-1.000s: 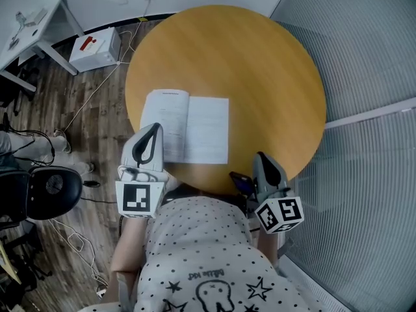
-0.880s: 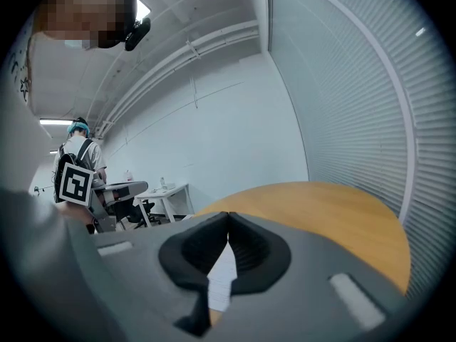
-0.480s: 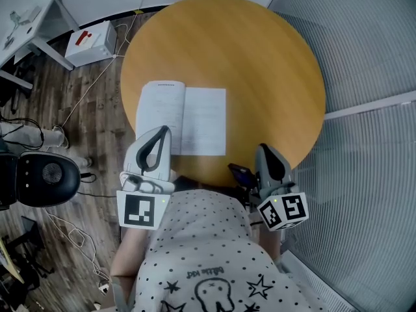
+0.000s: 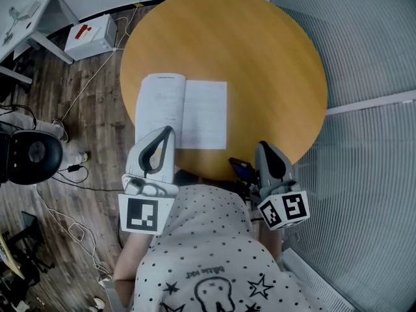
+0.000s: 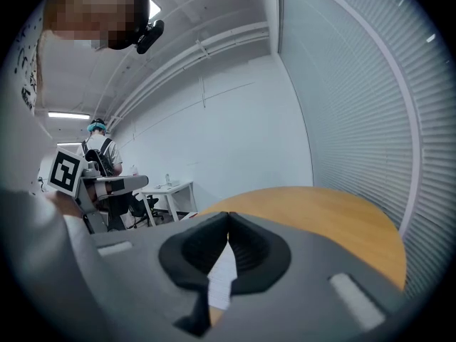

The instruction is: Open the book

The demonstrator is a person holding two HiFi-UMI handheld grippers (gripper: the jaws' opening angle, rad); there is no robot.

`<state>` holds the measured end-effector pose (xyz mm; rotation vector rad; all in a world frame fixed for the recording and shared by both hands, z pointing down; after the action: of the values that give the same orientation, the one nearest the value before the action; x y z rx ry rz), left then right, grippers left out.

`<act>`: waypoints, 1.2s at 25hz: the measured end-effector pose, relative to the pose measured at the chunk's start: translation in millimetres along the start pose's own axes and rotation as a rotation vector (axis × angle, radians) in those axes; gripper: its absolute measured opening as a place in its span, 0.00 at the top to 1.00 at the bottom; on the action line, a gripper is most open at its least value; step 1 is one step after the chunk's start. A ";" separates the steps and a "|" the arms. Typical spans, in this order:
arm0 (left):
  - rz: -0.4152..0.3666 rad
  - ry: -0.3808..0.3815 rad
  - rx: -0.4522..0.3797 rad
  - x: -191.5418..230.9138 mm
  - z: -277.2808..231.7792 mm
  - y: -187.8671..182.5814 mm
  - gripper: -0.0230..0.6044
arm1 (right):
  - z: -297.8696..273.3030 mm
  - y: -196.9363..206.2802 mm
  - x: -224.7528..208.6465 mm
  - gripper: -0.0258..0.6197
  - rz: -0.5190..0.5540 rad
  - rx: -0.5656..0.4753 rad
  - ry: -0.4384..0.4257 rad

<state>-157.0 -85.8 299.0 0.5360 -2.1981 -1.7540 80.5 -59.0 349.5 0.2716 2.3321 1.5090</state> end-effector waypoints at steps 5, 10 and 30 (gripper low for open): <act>-0.010 0.014 0.014 -7.6 -0.8 -1.9 0.95 | -1.1 -0.4 0.3 0.96 0.001 0.001 -0.006; -0.010 0.019 0.029 -9.6 0.8 0.7 0.95 | -0.7 -2.0 -0.8 0.96 0.002 -0.003 0.000; -0.006 0.023 0.043 -1.9 1.8 9.3 0.95 | -8.7 6.3 6.7 0.96 -0.009 0.006 -0.008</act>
<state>-157.2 -81.5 307.7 0.5711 -2.2248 -1.6989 70.7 -61.4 357.2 0.2684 2.3286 1.4948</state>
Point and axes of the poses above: the fingertips, and each gripper's own axes: z backward along the fingers, x to its left, y out of its underside, the point moved 4 cm from there along z, backward along the fingers, and after that the axes turned 6 degrees about x, right-handed, at the moved point
